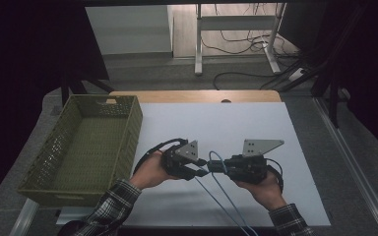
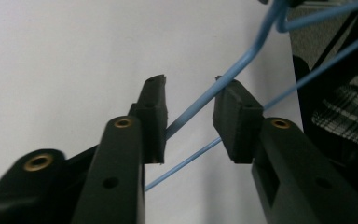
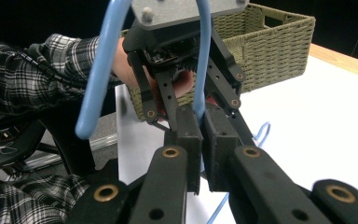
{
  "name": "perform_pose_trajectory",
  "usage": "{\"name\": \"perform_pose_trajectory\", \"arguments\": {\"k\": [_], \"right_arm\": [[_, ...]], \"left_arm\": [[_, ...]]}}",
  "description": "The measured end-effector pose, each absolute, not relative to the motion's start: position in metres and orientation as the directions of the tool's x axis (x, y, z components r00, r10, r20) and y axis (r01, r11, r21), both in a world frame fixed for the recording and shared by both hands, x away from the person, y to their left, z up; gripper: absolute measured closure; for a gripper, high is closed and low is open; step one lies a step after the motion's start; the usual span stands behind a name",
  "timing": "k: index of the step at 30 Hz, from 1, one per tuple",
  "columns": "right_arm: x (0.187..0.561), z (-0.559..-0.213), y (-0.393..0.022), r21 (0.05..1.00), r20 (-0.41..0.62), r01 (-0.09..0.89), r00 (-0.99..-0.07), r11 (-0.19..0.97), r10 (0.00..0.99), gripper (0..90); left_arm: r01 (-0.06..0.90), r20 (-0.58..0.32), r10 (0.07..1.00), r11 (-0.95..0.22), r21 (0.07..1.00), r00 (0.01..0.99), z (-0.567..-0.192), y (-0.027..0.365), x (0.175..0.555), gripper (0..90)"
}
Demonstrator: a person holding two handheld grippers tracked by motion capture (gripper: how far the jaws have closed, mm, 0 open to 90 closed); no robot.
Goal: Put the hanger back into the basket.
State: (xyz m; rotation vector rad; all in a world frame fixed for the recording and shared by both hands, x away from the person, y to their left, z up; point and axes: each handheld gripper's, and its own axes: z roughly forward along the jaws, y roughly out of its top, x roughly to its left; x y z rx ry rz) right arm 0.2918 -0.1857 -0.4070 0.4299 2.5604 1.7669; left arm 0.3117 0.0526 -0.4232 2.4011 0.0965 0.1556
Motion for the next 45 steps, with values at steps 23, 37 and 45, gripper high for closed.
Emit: {"name": "perform_pose_trajectory", "arguments": {"k": [23, 37, 45], "right_arm": [[0.289, -0.400, -0.219, 0.821, 0.001, 0.256, -0.894, 0.510, 0.447, 54.9], [0.286, -0.414, -0.194, 0.761, -0.169, 0.166, -0.883, 0.627, 0.439, 58.2], [0.281, -0.396, -0.205, 0.831, -0.092, 0.201, -0.870, 0.519, 0.485, 32.9]], "left_arm": [[0.155, -0.035, 0.177, -0.731, 0.664, 0.984, -0.419, 0.060, 0.311, 87.4], [0.323, -0.174, 0.276, -0.712, 0.624, 0.945, -0.414, 0.070, 0.311, 87.4], [0.427, -0.202, 0.394, -0.645, 0.633, 0.896, -0.394, 0.093, 0.318, 87.4]]}}
